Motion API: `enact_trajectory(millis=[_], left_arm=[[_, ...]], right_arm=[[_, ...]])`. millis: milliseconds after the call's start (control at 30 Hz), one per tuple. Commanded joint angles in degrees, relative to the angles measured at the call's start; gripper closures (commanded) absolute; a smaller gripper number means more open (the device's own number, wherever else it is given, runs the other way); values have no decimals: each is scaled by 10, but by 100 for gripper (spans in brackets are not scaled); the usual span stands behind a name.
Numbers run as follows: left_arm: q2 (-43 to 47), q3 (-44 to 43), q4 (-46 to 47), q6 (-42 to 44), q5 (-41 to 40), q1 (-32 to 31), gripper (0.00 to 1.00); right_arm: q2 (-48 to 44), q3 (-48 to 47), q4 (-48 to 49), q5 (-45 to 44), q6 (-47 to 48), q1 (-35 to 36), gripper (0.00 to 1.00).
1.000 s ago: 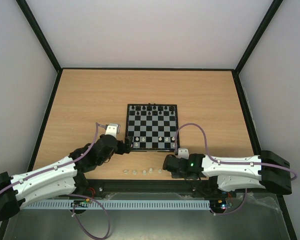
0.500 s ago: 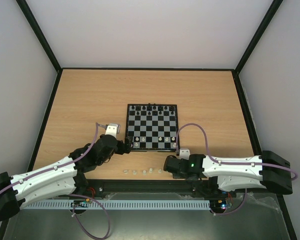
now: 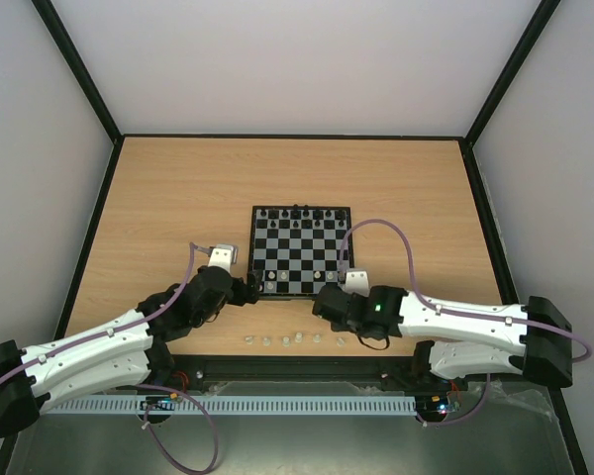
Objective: Set up the chess pieces on the board
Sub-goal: Pick up the chess piece at the center of the board, then place the chess piece on the chessboard.
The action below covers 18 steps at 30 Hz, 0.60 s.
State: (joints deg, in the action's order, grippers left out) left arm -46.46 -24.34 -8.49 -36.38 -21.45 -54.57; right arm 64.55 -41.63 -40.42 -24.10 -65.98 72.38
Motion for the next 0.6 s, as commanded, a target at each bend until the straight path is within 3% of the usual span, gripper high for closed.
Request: enact_trajectory(millis=[0, 267, 567], left_arm=[[2, 6, -3, 0, -4, 4, 1], [6, 7, -5, 0, -4, 5, 1], [19, 10, -7, 1, -3, 8, 1]], right_arm=[[29, -48, -9, -26, 77, -35, 92], [130, -137, 69, 23, 212, -112, 93], [265, -226, 119, 83, 283, -163, 95]])
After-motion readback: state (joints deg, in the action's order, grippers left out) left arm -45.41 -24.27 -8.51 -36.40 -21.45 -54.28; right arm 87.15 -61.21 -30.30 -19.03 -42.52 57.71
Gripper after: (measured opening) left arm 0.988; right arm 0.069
